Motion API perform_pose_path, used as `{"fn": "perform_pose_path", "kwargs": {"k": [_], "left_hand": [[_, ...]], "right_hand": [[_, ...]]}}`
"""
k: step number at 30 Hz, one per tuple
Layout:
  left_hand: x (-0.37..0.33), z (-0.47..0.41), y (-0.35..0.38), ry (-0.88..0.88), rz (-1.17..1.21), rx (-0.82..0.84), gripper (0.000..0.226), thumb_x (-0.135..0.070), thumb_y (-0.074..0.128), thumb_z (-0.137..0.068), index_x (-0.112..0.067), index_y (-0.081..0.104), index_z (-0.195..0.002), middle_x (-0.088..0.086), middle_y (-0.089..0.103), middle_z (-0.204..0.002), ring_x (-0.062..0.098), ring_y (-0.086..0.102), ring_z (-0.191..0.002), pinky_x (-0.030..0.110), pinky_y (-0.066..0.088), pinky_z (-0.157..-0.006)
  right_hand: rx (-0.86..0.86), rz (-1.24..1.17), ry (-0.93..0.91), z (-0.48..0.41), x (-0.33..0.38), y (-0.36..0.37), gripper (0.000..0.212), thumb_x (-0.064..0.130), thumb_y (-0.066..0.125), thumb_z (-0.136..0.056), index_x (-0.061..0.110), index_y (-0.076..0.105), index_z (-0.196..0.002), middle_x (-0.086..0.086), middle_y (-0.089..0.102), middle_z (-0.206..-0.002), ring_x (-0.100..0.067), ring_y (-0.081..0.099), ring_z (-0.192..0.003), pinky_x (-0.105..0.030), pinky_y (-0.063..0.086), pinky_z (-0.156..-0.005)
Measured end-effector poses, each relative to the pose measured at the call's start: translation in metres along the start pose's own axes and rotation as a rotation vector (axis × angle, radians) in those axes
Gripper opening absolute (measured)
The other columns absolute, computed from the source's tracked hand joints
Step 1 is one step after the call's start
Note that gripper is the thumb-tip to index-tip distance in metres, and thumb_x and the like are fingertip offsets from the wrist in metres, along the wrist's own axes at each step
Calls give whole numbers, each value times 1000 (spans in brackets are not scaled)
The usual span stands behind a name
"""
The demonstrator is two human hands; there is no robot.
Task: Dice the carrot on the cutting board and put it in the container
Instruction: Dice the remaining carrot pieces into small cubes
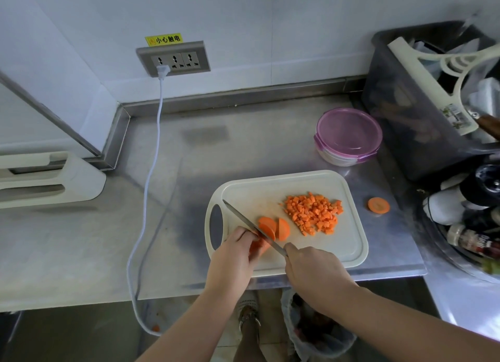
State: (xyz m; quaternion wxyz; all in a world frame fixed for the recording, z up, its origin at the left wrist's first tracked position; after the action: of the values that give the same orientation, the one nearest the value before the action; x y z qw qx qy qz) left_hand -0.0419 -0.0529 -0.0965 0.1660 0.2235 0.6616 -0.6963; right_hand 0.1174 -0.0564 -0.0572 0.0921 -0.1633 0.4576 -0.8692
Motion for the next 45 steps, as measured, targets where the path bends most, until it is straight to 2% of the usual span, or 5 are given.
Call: {"fn": "perform_pose_path", "kwargs": {"k": [14, 21, 27, 36, 45], "left_hand": [[4, 0, 5, 90, 15, -85, 12, -23, 75, -81, -16, 66, -82, -4, 61, -85, 18, 60, -59, 29, 47, -50], [0, 3, -1, 19, 7, 2, 12, -26, 60, -91, -19, 68, -97, -9, 59, -99, 15, 60, -79, 24, 41, -67], [2, 7, -4, -12, -36, 38, 20, -31, 57, -93, -16, 66, -103, -10, 58, -110, 13, 61, -88, 17, 34, -67], [1, 6, -5, -37, -72, 43, 23, -35, 55, -93, -20, 64, -108, -11, 55, -114, 11, 60, -88, 24, 47, -73], [3, 6, -3, 8, -37, 4, 18, -29, 64, -88, -17, 68, -101, -9, 59, -105, 13, 62, -81, 21, 45, -67]], "right_hand": [[29, -70, 81, -17, 4, 12, 35, 11, 39, -97, 16, 37, -132, -2, 51, -87, -19, 50, -77, -31, 45, -68], [11, -149, 95, -16, 0, 7, 24, 16, 36, -100, 14, 49, -120, -7, 60, -97, -25, 61, -90, -32, 44, -69], [-86, -228, 87, -10, 1, 4, 21, 24, 32, -102, 17, 48, -114, 6, 42, -69, -20, 51, -69, -31, 40, -62], [-45, -113, 47, 2, 10, -1, 22, 15, 39, -99, 14, 46, -120, -2, 53, -83, -26, 63, -79, -38, 55, -70], [-15, -8, -1, 0, 12, 2, 36, 10, 44, -97, 11, 37, -133, -1, 46, -84, -18, 49, -71, -29, 42, -58]]}}
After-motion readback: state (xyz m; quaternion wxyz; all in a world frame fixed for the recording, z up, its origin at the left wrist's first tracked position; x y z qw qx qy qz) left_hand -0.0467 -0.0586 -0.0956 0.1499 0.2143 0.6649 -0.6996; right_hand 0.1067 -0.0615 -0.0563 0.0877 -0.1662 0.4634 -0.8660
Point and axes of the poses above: each hand's wrist, its own z-axis away from the middle knuckle, its own y-axis out of the palm, x = y × z, the point moved 2 cm from there along -z, towards the middle knuckle
